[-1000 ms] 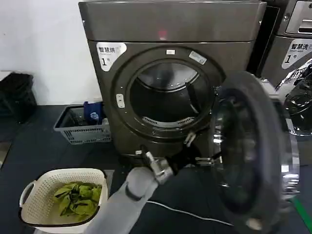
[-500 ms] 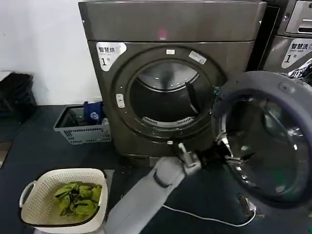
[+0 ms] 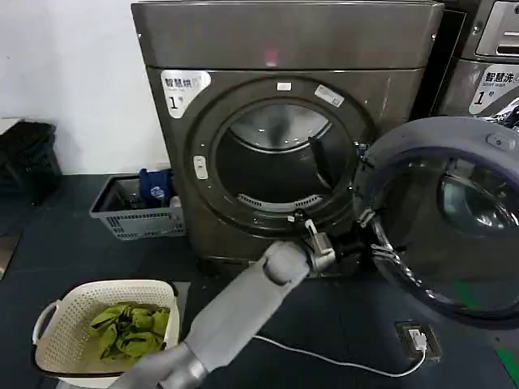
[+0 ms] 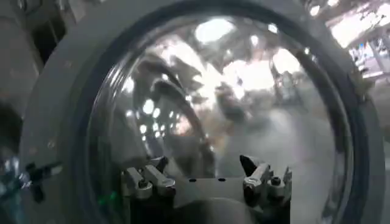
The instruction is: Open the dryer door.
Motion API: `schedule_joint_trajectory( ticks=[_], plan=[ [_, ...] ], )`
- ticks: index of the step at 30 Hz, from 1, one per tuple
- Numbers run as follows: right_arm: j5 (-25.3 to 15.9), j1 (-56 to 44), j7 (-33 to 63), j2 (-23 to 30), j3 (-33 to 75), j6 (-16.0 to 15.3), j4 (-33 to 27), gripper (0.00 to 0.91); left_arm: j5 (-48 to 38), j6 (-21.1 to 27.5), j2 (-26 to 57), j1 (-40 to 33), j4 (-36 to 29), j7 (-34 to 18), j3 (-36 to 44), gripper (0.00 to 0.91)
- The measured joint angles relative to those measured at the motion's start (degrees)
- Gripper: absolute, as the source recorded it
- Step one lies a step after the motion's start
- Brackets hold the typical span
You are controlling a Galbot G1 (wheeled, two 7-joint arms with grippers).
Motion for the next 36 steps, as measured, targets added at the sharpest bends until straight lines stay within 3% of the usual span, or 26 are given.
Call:
schedule_joint_trajectory(
  ticks=[13, 21, 25, 36],
  plan=[
    [0.04, -0.34, 0.54, 0.09, 0.73, 1.67, -0.76, 0.907, 0.09, 0.32, 0.02, -3.47, 6.02, -0.53, -0.14, 0.907],
    [0.04, -0.10, 0.24, -0.03, 0.52, 2.00, -1.14, 0.907, 0.34, 0.91, 0.01, -3.04, 5.73, 0.45, -0.19, 0.907],
    [0.02, -0.10, -0.15, -0.55, 0.44, 2.12, -1.70, 0.907, 0.38, 2.40, 0.01, -1.82, 3.54, 1.15, 0.56, 0.907],
    [0.45, -0.03, 0.07, -2.45, -1.16, 1.44, -2.58, 0.907, 0.24, 4.72, 0.00, 5.59, -10.71, 1.82, 2.04, 0.907]
  ],
)
